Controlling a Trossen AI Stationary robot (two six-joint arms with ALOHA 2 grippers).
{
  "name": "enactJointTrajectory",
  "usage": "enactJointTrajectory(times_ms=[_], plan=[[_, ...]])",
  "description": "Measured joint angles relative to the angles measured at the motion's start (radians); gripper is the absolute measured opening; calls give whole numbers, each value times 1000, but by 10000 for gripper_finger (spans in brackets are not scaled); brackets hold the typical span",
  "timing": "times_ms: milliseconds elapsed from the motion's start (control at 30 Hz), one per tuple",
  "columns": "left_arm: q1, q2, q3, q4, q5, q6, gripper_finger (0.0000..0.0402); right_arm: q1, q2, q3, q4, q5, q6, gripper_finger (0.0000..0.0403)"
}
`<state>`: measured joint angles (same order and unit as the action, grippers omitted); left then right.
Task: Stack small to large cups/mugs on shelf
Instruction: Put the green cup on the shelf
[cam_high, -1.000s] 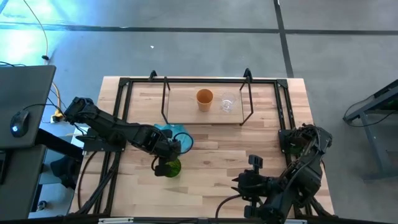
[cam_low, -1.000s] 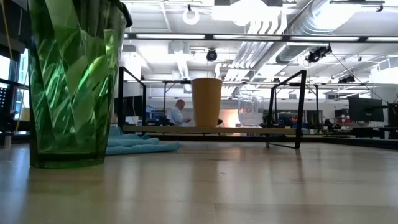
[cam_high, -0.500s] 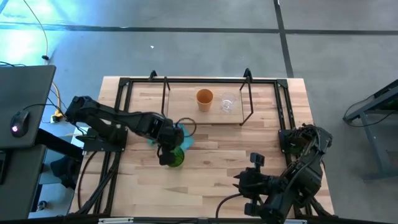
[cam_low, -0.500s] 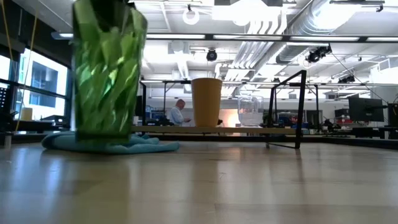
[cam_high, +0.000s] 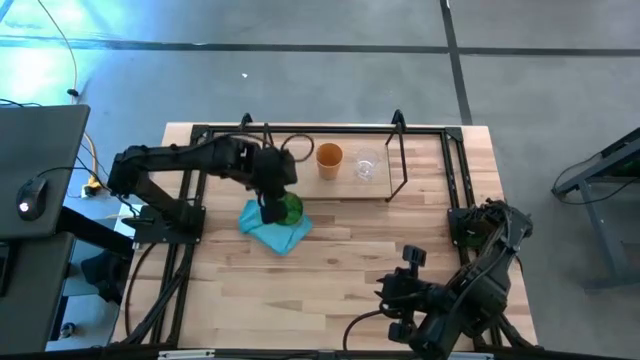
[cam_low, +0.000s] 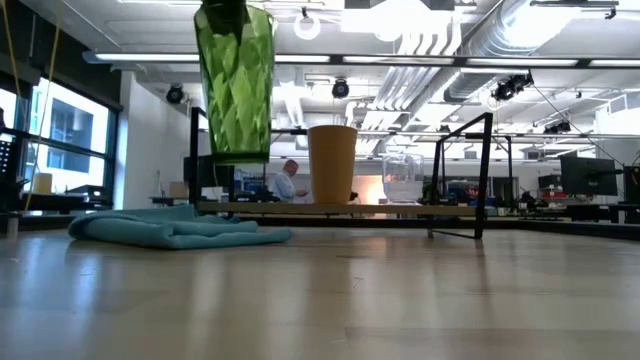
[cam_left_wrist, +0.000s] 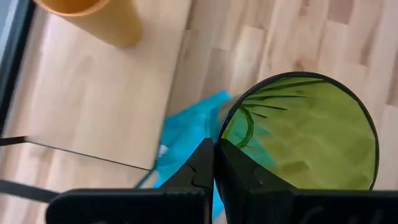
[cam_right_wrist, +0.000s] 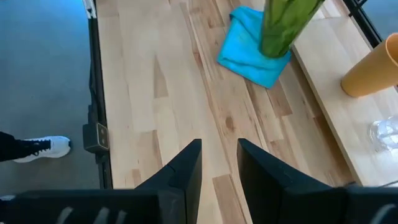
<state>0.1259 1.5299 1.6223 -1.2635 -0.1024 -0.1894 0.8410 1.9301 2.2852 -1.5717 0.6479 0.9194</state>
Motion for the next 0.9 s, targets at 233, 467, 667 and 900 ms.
enactJointTrajectory(times_ms=[233, 467, 667, 900], plan=[[95, 0, 16, -10, -15, 74, 0, 0, 2, -26, 5, 10, 33, 94], [234, 8, 17, 16, -22, 140, 0, 0, 1, -26, 2, 48, 60, 94], [339, 30, 18, 42, -18, 190, 0, 0, 1, -26, 2, 48, 99, 94], [440, 75, 17, 40, 15, 236, 0, 0, 1, -26, 2, 48, 131, 94]])
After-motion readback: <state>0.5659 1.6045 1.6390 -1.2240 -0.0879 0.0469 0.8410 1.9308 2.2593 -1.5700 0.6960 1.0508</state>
